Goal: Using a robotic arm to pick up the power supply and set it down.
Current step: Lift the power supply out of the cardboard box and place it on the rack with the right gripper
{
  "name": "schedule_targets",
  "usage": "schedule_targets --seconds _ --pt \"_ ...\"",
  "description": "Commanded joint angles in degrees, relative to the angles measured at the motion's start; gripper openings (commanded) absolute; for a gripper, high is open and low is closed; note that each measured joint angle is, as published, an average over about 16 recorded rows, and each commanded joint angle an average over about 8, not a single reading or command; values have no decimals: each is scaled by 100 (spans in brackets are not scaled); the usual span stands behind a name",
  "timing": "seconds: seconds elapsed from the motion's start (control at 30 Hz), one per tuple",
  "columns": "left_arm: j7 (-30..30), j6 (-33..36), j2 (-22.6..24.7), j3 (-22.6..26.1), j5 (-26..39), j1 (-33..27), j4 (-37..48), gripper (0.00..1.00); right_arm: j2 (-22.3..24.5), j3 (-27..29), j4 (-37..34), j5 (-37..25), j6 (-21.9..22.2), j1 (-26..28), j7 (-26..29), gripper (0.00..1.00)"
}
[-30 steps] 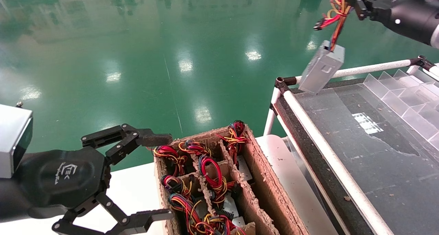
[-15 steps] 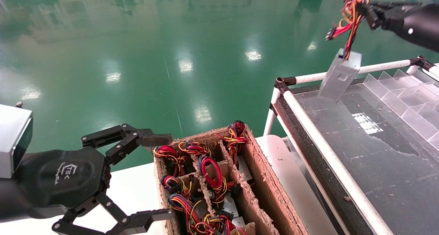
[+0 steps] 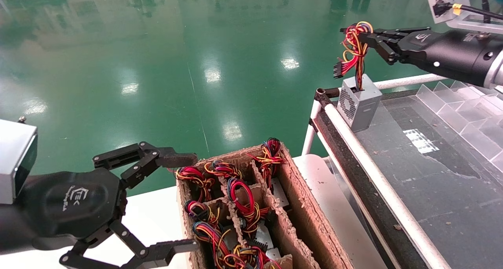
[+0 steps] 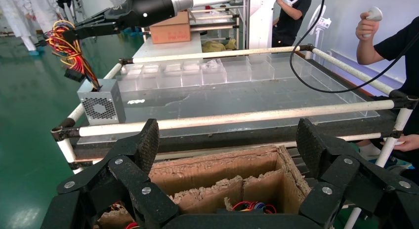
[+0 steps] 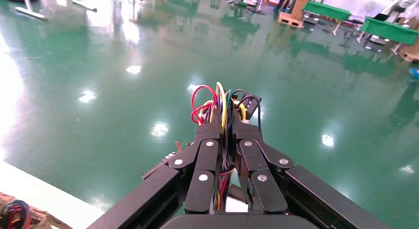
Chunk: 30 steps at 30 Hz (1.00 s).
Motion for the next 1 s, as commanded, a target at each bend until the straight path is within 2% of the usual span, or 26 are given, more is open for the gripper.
schedule_targets --seconds 0.03,0.67,1.0 --pt "0 0 0 1 0 0 0 100 -31 -2 -12 -1 -80 15 3 0" --pt "3 -2 -2 5 -4 -1 0 100 -534 53 -145 70 927 -108 -359 0" --pt "4 -3 -3 8 -5 -2 0 100 -771 84 -177 112 1651 -181 -485 0"
